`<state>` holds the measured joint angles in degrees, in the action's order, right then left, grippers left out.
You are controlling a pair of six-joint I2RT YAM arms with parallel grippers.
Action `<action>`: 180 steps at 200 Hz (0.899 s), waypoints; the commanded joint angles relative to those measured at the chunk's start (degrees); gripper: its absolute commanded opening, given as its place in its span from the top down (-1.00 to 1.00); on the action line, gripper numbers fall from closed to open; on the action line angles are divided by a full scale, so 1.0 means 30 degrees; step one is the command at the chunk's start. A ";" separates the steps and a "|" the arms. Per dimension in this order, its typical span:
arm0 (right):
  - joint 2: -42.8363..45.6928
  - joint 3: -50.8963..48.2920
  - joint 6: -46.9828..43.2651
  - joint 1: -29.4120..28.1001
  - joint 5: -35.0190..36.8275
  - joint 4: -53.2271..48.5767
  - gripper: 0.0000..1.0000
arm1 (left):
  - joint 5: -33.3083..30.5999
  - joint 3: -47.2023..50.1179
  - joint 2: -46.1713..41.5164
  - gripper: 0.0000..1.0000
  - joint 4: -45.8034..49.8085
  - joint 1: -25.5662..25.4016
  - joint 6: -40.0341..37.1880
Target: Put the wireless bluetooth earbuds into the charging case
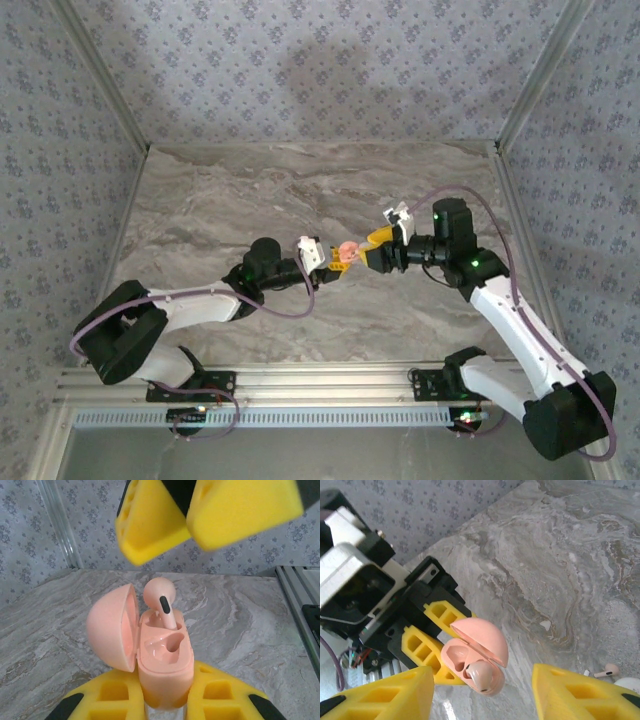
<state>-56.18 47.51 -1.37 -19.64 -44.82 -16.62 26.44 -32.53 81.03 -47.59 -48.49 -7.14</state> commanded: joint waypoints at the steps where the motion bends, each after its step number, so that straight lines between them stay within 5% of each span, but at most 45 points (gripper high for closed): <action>1: 0.0101 0.0164 0.2373 0.0324 -0.0005 0.0504 -0.12 | -0.0026 -0.0552 0.0109 0.82 -0.0362 -0.0135 -0.0441; 57: -0.2003 0.0760 0.6756 0.0569 -0.0885 0.0212 -0.17 | -0.0054 -0.0698 0.0181 0.82 -0.0192 -0.0118 -0.0580; 108: -0.3401 0.0776 0.7979 0.0533 -0.2935 0.0796 -0.22 | -0.0085 -0.0670 0.0176 0.82 -0.0278 -0.0127 -0.0553; 180: -0.3682 0.0527 0.8040 0.0939 -0.2903 0.0420 -0.20 | -0.0199 -0.0499 -0.0146 0.82 -0.0249 -0.0111 -0.0588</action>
<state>-66.92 48.18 21.23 -17.39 -51.86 -15.09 26.06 -32.95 81.49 -47.51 -48.51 -8.12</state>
